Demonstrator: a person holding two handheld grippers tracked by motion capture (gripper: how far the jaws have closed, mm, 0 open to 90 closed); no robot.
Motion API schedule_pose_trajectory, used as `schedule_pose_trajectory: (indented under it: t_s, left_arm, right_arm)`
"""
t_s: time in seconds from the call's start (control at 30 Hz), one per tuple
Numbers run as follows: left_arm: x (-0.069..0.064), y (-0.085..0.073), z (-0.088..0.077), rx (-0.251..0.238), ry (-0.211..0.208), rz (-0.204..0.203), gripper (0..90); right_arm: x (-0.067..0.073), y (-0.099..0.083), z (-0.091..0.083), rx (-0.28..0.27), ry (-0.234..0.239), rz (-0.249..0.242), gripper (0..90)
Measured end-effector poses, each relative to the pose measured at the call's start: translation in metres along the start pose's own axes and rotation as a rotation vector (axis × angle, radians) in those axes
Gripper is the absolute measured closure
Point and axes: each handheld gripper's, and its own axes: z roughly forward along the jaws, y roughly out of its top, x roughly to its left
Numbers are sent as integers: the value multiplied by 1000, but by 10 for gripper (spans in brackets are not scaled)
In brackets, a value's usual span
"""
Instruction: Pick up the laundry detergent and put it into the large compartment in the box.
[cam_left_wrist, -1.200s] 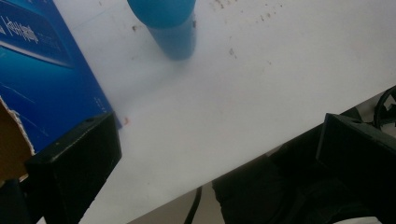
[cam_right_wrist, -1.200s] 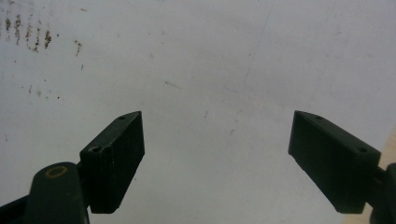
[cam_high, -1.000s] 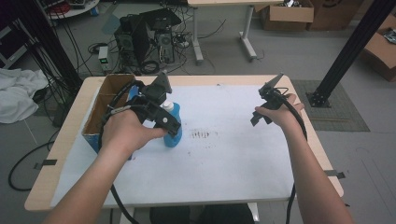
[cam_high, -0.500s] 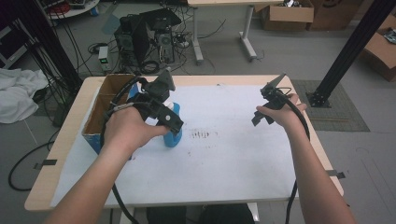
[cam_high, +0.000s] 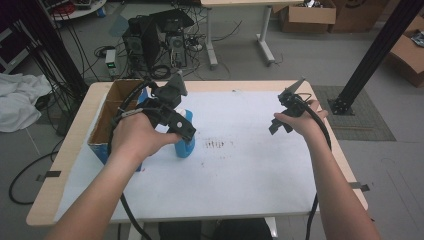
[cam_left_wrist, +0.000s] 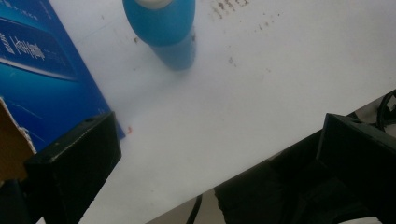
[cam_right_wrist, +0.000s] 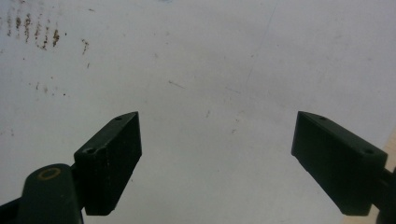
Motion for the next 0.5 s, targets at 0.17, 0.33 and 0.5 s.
schedule_pose_trajectory:
  t_s: [0.17, 0.33, 0.5]
  left_arm:
    - [1, 3, -3, -6, 4, -1, 3]
    - [3, 9, -6, -20, 11, -9, 3]
    - [5, 18, -8, -23, 21, -18, 3]
  right_arm:
    - [0, 1, 1, 2, -4, -9, 162]
    - [0, 0, 0, -1, -2, -9, 162]
    - [0, -1, -1, -6, -3, -8, 162]
